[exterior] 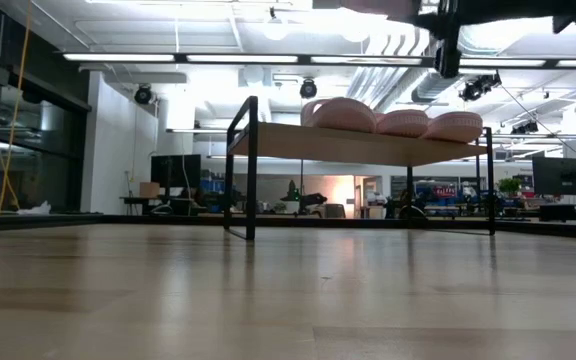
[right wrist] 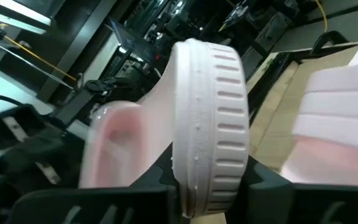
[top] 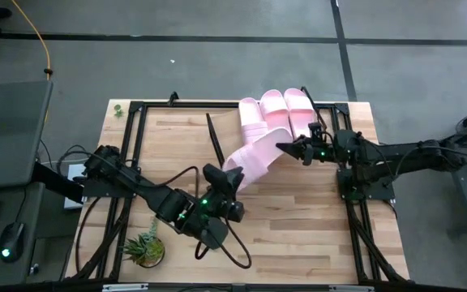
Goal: Pick and place slides into the shelf
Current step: Put the pink slide on the shelf
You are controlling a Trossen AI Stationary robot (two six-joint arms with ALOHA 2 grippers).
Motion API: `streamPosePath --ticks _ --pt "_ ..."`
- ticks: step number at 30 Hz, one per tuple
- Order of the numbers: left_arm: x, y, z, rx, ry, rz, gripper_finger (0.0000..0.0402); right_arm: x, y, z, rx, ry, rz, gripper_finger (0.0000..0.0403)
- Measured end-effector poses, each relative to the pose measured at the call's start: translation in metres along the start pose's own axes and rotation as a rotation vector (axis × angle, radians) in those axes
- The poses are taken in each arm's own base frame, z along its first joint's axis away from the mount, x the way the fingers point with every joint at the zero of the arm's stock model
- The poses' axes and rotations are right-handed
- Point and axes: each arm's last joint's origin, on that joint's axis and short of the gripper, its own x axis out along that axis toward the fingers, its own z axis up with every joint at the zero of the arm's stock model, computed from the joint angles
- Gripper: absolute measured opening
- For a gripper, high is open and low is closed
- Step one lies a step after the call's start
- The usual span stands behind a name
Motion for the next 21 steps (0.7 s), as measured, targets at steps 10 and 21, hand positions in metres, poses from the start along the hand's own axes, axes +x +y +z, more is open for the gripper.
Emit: streamPosePath --ticks 10,21 --pt "-0.01 0.026 -0.008 -0.085 -0.025 -0.01 0.0172 -0.002 -0.011 0.038 -0.032 0.017 0.054 0.004" --pt "-0.018 0.023 -0.011 -0.062 -0.041 -0.037 0.0161 0.013 0.012 0.086 -0.193 0.192 -0.035 0.004"
